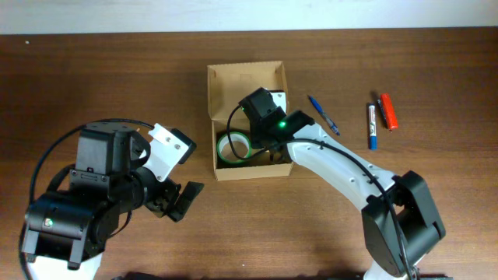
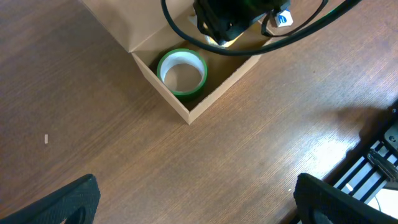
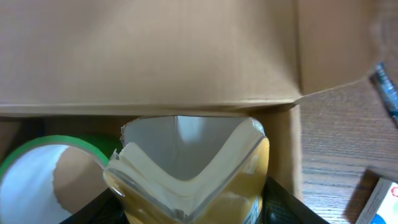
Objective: Pack container
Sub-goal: 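Lower the sticky-note pad into the box beside the tape and release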
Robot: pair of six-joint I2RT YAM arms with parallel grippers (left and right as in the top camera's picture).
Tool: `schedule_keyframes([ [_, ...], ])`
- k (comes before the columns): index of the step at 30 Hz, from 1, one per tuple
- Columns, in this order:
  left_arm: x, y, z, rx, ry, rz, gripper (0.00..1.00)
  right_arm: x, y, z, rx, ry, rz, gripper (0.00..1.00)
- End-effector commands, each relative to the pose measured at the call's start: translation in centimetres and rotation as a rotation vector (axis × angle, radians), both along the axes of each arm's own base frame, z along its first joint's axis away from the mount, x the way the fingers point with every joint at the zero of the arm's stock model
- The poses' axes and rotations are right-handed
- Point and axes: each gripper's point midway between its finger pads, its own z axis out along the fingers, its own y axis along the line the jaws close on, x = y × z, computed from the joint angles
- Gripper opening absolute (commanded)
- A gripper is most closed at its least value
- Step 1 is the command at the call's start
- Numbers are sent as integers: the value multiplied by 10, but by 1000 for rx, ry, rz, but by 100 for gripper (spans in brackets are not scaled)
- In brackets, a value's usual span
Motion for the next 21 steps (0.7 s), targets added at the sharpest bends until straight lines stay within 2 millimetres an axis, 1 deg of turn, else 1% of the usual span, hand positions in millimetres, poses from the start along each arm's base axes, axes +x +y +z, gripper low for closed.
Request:
schedule_keyframes([
  [1, 1, 1, 5, 6, -21, -11, 100, 1, -3, -5, -5, 4, -17, 59],
  [7, 1, 1, 5, 5, -21, -11, 100, 0, -3, -6, -8, 9, -16, 61],
  [8, 1, 1, 5, 6, -21, -11, 100, 0, -3, -6, -8, 9, -16, 68],
  [9, 1, 1, 5, 5, -21, -11, 100, 0, -3, -6, -8, 9, -16, 72],
  [10, 1, 1, 5, 5, -21, -11, 99, 0, -3, -6, -9, 10, -16, 74],
  [13, 1, 1, 5, 5, -21, -11, 100, 0, -3, -6, -9, 10, -16, 79],
  [16, 1, 1, 5, 6, -21, -11, 100, 0, -3, -6, -9, 10, -16, 80],
  [19, 1, 1, 5, 5, -21, -11, 100, -1, -3, -6, -11, 11, -13, 86],
  [21, 1, 1, 5, 5, -21, -11, 100, -1, -3, -6, -11, 11, -13, 87],
])
